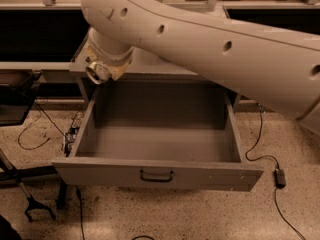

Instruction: Pick 7up can from top drawer and place on counter

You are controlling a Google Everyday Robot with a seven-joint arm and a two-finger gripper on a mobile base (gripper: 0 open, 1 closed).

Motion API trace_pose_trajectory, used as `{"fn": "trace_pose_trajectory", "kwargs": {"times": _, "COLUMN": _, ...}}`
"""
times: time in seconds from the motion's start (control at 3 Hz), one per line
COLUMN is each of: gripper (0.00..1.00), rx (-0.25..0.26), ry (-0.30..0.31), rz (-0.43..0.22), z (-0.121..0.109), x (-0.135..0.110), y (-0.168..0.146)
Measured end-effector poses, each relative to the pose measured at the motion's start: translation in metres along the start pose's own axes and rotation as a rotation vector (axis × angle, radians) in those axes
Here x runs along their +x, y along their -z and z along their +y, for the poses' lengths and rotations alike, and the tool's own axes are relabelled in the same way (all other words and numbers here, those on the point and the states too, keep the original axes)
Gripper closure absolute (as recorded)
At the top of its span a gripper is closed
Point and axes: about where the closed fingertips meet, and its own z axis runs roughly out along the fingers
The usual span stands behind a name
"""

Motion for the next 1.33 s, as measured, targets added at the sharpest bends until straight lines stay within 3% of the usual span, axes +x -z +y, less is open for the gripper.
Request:
{"fn": "trace_pose_trajectory", "kwargs": {"times": 0.33, "gripper": 1.0, "rx": 0.008, "ry": 0.066, "rz": 0.032, "z": -0.036, "x": 0.015, "y": -0.016}}
{"fn": "trace_pose_trajectory", "kwargs": {"times": 0.67, "gripper": 1.0, "rx": -0.018, "ry": 0.12, "rz": 0.042, "z": -0.057, "x": 0.035, "y": -0.038}}
{"fn": "trace_pose_trajectory", "kwargs": {"times": 1.0, "gripper": 1.0, "rx": -0.059, "ry": 0.178, "rz": 0.036, "z": -0.069, "x": 0.054, "y": -0.066}}
{"fn": "trace_pose_trajectory", "kwargs": {"times": 1.33, "gripper": 1.0, "rx": -0.135, "ry": 0.208, "rz": 0.072, "z": -0.071, "x": 0.078, "y": -0.081}}
